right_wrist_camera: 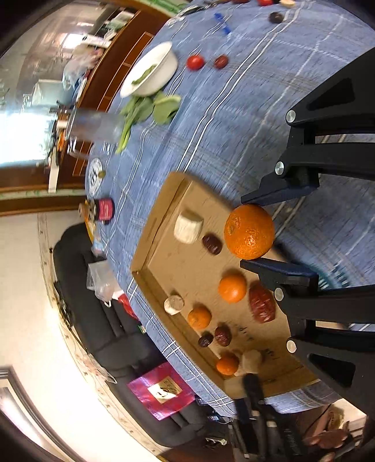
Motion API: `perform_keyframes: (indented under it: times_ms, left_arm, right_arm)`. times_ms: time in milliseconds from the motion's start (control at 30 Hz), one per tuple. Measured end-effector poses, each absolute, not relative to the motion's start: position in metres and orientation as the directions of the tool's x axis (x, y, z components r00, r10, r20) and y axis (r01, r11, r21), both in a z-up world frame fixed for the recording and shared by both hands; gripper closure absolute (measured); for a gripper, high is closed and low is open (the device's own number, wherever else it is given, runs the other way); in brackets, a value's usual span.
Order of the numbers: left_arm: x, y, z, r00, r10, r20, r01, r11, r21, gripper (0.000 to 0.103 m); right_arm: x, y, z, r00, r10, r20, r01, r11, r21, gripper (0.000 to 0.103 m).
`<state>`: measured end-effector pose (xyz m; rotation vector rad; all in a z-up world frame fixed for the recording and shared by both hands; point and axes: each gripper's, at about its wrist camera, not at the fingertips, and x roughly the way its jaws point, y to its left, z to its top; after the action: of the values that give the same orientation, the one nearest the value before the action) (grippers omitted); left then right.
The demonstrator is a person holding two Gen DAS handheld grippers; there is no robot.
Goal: Organize fruits
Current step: 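Carry the held orange and beige cube over the cardboard tray, then open the right tool to drop the orange while the left tool releases the cube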
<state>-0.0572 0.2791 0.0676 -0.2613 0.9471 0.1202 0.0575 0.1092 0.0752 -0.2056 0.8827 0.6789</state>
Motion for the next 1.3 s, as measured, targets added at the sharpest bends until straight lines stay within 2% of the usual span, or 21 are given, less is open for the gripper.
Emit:
perform_keyframes:
  times_ms: [300,667,867,1300]
  left_arm:
    - [-0.057,0.265,0.053,0.548,-0.058,-0.835,-0.182,0.965,-0.187,0.073]
    - [-0.045,0.258,0.041,0.530,-0.044,-0.847,-0.166,0.974,-0.155,0.073]
    - [-0.041,0.251,0.033,0.522,-0.032,-0.852,-0.141,0.982,-0.123,0.073]
    - [-0.038,0.255,0.027,0.509,-0.057,-0.859,-0.149,0.977,-0.154,0.072]
  right_arm:
    - [0.084,0.161,0.070,0.407,0.479,-0.777,-0.681,0.726,0.091,0.063]
    - [0.103,0.208,0.050,0.358,0.474,-0.804,-0.760,0.649,0.044,0.063]
    - [0.109,0.221,0.040,0.338,0.468,-0.816,-0.777,0.629,0.039,0.063]
    - [0.116,0.230,0.024,0.327,0.434,-0.840,-0.786,0.618,0.013,0.063]
